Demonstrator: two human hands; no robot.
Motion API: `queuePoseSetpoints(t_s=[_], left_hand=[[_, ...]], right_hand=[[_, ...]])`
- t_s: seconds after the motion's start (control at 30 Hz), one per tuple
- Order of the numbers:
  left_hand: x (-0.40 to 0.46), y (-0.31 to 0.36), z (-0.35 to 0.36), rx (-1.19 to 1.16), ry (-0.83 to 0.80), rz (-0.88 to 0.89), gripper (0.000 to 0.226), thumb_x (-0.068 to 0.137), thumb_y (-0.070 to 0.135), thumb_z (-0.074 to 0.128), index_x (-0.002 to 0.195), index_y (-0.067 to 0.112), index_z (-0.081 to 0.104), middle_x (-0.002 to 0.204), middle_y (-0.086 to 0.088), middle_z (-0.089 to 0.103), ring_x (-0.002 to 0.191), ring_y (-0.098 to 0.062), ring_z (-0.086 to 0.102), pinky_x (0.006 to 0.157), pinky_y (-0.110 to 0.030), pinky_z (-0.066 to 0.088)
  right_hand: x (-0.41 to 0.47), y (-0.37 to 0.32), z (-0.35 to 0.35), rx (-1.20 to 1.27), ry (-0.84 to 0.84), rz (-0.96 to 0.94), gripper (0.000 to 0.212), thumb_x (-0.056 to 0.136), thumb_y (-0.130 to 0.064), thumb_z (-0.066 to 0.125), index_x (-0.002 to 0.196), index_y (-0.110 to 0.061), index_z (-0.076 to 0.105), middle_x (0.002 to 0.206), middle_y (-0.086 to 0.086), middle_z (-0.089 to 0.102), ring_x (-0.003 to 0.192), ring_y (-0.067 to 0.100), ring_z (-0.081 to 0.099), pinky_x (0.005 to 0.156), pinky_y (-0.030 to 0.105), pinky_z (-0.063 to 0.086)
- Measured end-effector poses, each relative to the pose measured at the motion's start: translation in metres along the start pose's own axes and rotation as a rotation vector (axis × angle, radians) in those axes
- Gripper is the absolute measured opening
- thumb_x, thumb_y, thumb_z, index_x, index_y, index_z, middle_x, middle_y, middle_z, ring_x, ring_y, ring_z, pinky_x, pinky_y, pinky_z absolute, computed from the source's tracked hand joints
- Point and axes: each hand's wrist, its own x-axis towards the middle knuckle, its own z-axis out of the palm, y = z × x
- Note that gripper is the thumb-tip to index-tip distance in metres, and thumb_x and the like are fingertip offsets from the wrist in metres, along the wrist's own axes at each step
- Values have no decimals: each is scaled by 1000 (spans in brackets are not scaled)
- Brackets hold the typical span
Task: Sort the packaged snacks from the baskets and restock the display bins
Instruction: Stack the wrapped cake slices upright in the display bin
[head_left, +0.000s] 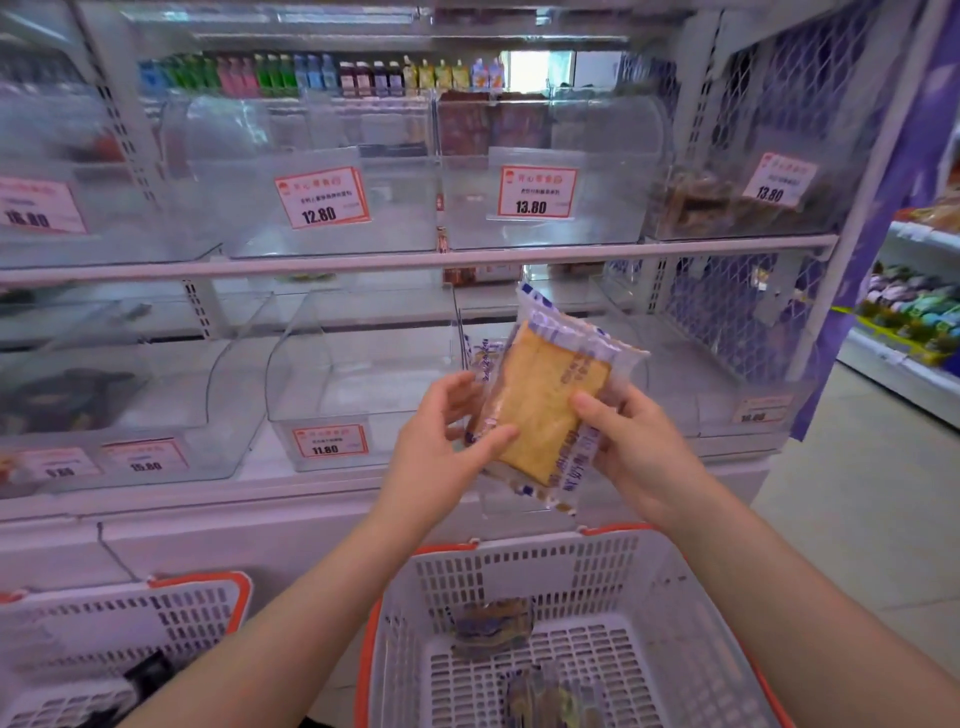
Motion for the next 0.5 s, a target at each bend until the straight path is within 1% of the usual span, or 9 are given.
queuePoseSetpoints(t_s=[0.07, 0.1, 0.17, 0.2, 0.23, 0.3, 0.37, 0.43, 0.5], left_hand=[[8, -1, -1, 32, -47, 1, 39, 78, 18, 73, 102, 41, 52, 100, 14, 65, 88, 3, 62, 78, -19, 52], [13, -1, -3, 74, -54, 33, 37, 78, 17, 72, 100, 41, 54, 96, 16, 66, 85, 0, 63, 76, -17, 51], [24, 0, -11, 220, -77, 133, 37, 78, 17, 73, 103, 39, 57, 91, 24, 62, 83, 4, 59, 76, -9, 45], [31, 2, -14, 312, -105, 186, 37, 78, 17, 73, 106, 36, 59, 92, 24, 61, 85, 3, 57, 76, -8, 43], [37, 4, -18, 400, -142, 235, 36, 78, 19, 72, 111, 31, 61, 95, 22, 61, 88, 0, 56, 77, -11, 41], [51, 8, -22, 526, -209, 324, 38, 80, 22, 71, 117, 24, 62, 103, 13, 63, 92, -5, 55, 80, -18, 41], [64, 14, -23, 600, -236, 403, 41, 80, 22, 72, 120, 20, 63, 106, 4, 67, 93, -11, 58, 82, -23, 43], [77, 18, -21, 675, -149, 470, 44, 79, 23, 73, 121, 18, 62, 102, 0, 68, 93, -19, 59, 83, -29, 45], [86, 19, -15, 638, 35, 437, 47, 80, 24, 71, 125, 18, 57, 104, 4, 66, 97, -17, 56, 86, -32, 45]], right_hand=[[8, 0, 1, 51, -10, 17, 21, 85, -7, 61, 104, -16, 58, 98, 3, 69, 80, 16, 70, 61, 28, 56], [14, 0, 0, 57, 27, -5, 30, 84, -7, 62, 111, -16, 54, 107, 5, 65, 83, 17, 69, 61, 27, 55], [25, -6, -8, -34, 152, -99, 58, 81, -7, 67, 128, -23, 37, 123, 4, 51, 96, 15, 61, 74, 26, 50], [29, -12, -14, -183, 195, -185, 71, 79, -9, 70, 134, -28, 29, 127, 1, 46, 105, 13, 55, 82, 25, 45], [32, -17, -21, -372, 179, -275, 76, 78, -10, 72, 136, -32, 27, 128, -3, 44, 111, 10, 50, 90, 24, 41], [38, -27, -32, -635, 19, -377, 64, 77, -8, 73, 127, -33, 42, 122, -10, 56, 112, 3, 52, 99, 24, 39], [43, -35, -30, -646, -149, -337, 49, 79, -1, 69, 113, -33, 55, 104, -11, 68, 98, 3, 62, 91, 24, 49], [53, -39, -27, -720, -170, -339, 45, 79, 3, 67, 104, -34, 59, 92, -9, 71, 85, 7, 64, 81, 22, 52], [65, -42, -28, -762, -140, -326, 34, 79, 3, 67, 96, -26, 64, 86, -8, 72, 81, 7, 65, 78, 22, 53]])
